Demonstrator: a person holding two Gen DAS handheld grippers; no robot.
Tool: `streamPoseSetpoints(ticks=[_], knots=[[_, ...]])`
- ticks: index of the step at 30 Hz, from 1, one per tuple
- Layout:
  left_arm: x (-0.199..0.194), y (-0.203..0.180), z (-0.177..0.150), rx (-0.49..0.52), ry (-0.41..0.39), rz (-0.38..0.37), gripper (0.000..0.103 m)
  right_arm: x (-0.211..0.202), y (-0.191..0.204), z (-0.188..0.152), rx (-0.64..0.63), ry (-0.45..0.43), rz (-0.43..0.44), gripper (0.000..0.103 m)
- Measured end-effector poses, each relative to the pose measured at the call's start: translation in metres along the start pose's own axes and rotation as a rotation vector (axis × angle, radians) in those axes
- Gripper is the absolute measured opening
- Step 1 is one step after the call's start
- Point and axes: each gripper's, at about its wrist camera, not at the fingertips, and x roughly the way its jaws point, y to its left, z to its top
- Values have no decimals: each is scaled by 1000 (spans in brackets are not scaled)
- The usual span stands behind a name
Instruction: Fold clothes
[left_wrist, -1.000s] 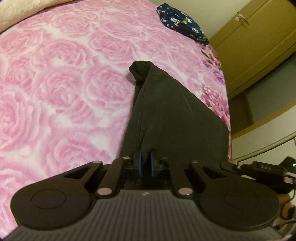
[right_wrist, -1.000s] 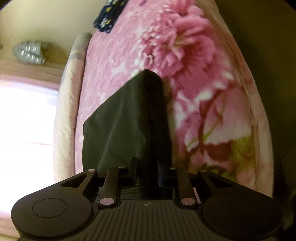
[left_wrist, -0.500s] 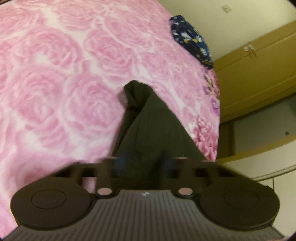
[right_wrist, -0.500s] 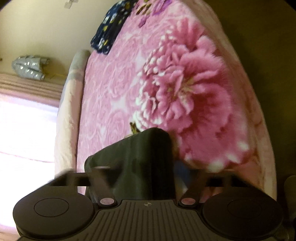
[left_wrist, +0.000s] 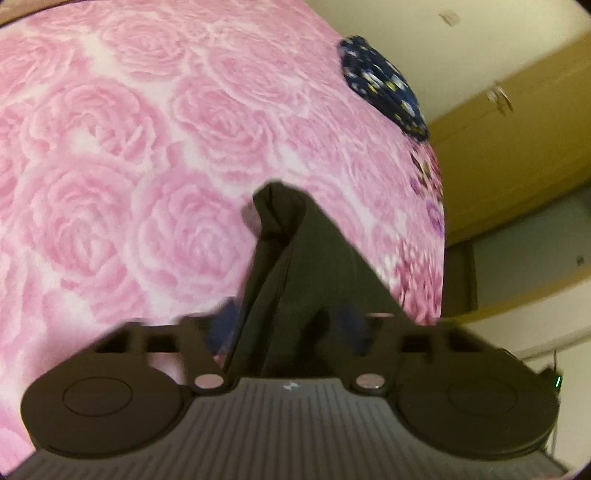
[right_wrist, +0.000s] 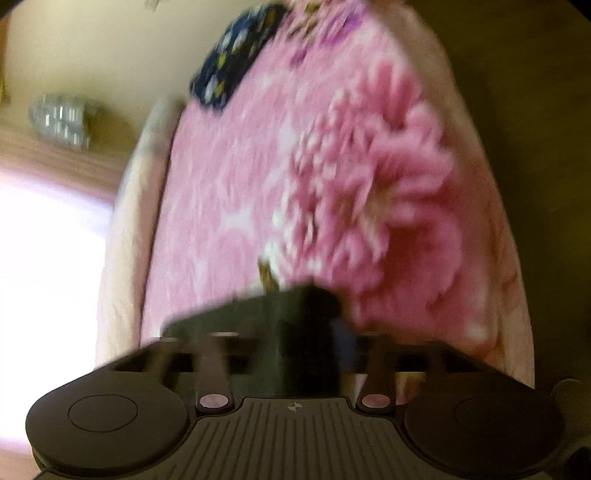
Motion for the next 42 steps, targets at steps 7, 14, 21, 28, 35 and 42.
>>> streamPoseSetpoints(ticks=[7,14,21,28,35,42], knots=[[50,-16,36,24,46,-11,14,35,-10,12,130,119,-6,36],[49,-7,15,189,-66,-33,11,29,-7,-3,5,21,-11,13],[23,-54,22,409,-133,167,21,11,35,3,-284,-68,-227,48],[29,-93,0,624,21,96,13,26,78,-21,-510,-3,-152,48],[4,-48,-56,575,75,146,10,20,83,-110,-818,161,-197,48],[-57,-51,-79,507,-23,226,5,-25,72,-155,-774,275,-233,47]])
